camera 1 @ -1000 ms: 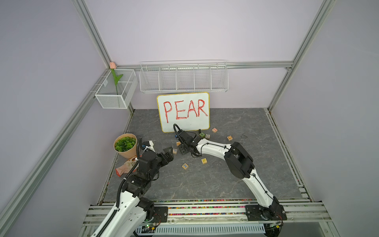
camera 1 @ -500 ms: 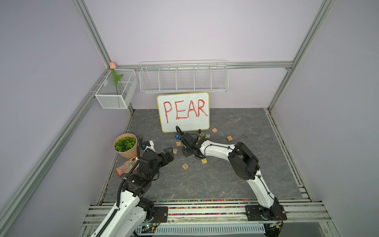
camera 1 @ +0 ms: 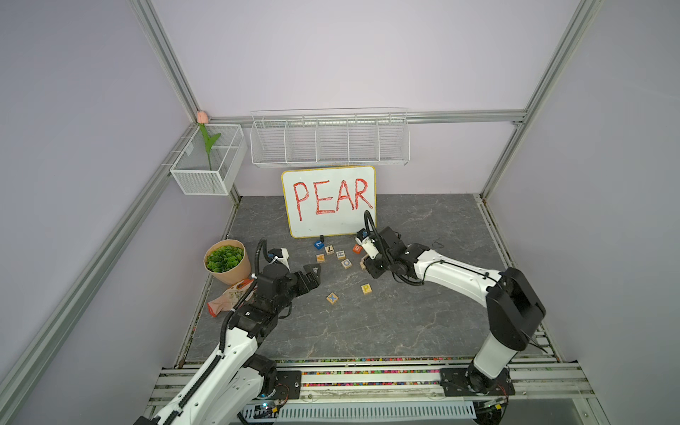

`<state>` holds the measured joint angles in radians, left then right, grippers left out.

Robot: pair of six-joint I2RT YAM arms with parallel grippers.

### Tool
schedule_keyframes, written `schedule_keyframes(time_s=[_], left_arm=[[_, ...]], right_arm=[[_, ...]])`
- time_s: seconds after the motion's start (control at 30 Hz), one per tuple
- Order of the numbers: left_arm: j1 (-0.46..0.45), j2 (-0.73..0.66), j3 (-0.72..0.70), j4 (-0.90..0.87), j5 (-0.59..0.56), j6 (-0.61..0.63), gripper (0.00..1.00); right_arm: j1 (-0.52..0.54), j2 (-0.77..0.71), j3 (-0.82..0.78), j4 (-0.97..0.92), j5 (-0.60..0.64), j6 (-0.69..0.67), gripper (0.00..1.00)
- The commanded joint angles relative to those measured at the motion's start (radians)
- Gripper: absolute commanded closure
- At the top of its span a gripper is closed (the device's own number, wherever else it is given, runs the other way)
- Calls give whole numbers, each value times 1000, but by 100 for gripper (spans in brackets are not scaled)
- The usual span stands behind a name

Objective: Spell the uppercase word “pear” with letter blocks
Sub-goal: Place the letter block at the center of the board.

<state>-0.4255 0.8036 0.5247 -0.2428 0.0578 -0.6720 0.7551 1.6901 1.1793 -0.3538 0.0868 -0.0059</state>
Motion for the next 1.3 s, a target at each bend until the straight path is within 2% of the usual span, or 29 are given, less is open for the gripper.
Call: schedule_keyframes(time_s=[0.0,0.23,0.67,0.83,0.9,1.03,1.27], left_arm=[[3,36,37,64,62,10,1],[-6,96,40,132,123,-21,0],[-14,57,31,112,96,-32,0],[-13,59,28,116,94,-32,0],[-13,59,26,118,91,-32,0],[-14,66,25,129,105,-34,0],[-14,70,23,138,106,-28,0]], right_arm=[[7,-44,-103,-71,-59,-42,75],[-2,-57,-201,-79,-21,-50,74],[-2,38,-182,-49,-35,-54,71],[1,68,-166,-72,-25,-50,63],[2,72,-162,-96,-15,-36,57],[5,58,-169,-123,14,23,52],[19,66,-156,-204,58,176,55]])
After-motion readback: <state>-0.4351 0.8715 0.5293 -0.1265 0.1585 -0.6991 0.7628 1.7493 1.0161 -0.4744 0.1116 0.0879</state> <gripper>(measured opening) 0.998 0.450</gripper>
